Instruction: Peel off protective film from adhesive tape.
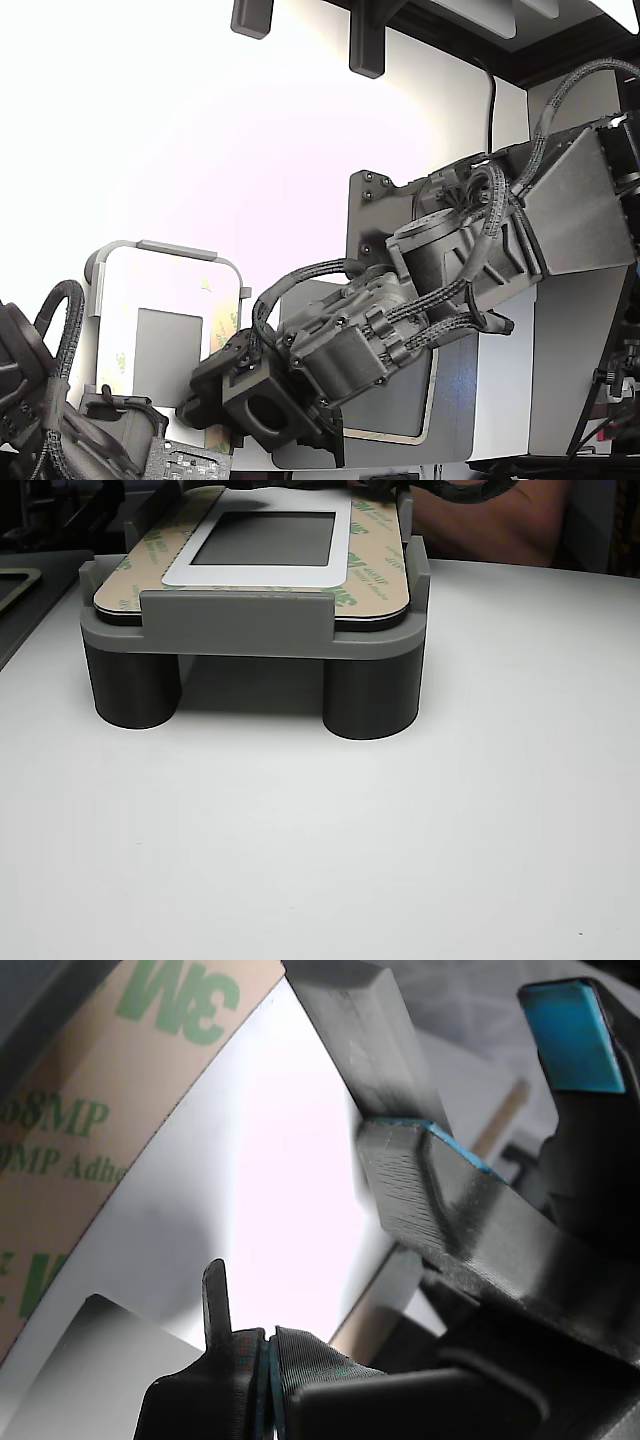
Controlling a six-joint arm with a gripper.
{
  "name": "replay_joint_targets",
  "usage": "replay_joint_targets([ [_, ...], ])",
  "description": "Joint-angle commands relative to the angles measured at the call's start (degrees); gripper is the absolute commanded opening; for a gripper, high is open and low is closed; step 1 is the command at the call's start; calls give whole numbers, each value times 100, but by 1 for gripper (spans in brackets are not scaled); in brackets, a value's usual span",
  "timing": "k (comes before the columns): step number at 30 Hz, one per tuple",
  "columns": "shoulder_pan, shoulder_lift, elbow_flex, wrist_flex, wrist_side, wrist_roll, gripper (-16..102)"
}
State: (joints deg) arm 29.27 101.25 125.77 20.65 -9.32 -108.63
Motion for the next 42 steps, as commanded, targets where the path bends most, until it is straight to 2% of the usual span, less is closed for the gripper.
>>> replay_joint_targets([
  [1, -18, 132, -132, -53, 26, -18, -10],
  [42, 158, 79, 88, -255, 158, -123, -10],
])
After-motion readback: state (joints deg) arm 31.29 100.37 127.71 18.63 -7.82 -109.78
